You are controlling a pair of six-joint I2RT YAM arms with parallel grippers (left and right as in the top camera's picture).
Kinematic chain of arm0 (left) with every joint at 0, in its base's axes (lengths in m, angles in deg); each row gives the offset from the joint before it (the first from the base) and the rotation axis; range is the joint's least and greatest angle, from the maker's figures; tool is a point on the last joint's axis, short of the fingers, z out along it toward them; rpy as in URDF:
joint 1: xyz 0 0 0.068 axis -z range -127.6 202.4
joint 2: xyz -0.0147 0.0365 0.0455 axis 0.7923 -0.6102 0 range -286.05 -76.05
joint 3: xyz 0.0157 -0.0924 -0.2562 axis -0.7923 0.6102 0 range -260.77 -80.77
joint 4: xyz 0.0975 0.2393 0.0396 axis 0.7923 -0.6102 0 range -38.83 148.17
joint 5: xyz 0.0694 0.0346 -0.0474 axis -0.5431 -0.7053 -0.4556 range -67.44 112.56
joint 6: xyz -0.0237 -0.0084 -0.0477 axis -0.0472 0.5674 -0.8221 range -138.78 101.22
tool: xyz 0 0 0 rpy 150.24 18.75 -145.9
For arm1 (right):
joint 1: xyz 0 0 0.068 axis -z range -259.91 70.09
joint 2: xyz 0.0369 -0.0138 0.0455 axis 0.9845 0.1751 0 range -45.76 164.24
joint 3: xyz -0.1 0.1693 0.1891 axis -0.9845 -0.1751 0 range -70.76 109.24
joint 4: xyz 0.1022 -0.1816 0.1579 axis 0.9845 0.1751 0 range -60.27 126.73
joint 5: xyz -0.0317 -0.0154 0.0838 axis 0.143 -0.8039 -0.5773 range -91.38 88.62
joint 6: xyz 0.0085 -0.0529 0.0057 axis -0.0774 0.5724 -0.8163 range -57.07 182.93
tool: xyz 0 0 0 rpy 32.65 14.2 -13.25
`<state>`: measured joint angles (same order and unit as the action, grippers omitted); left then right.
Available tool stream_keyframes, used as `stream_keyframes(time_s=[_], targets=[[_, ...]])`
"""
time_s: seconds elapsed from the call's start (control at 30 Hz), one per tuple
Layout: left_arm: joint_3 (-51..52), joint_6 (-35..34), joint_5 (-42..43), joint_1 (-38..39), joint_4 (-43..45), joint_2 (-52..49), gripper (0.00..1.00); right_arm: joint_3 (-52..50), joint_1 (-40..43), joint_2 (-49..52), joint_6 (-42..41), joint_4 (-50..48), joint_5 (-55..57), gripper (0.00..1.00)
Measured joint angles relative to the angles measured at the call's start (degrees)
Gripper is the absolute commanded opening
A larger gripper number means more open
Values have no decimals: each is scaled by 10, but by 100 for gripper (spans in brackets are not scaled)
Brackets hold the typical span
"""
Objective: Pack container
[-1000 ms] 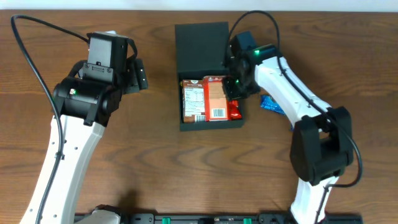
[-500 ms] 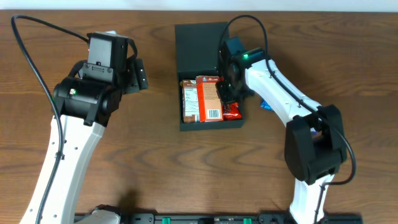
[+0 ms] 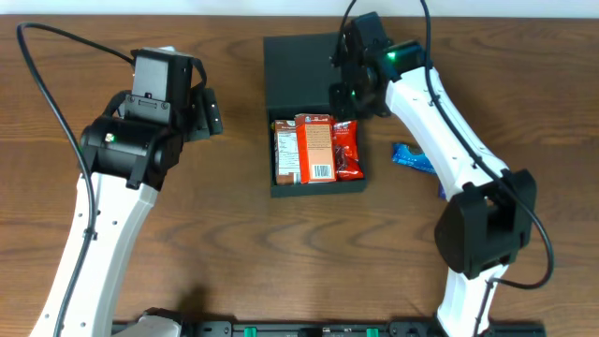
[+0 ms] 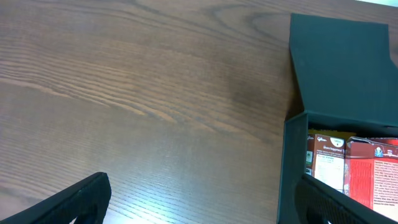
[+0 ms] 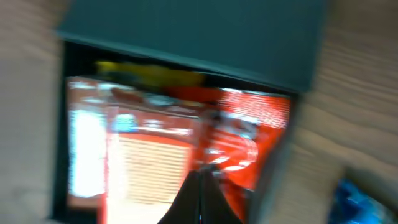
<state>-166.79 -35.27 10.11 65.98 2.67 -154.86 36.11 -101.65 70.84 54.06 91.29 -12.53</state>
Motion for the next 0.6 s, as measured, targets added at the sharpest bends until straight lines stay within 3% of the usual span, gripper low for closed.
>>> stream_keyframes(time_s=[0.27, 0.6], targets=[[0, 0, 0, 0, 4, -15, 95, -38, -16, 0, 53, -30, -130, 2], [0, 0, 0, 0, 4, -15, 95, -41, -71, 6, 73, -38, -136, 2]])
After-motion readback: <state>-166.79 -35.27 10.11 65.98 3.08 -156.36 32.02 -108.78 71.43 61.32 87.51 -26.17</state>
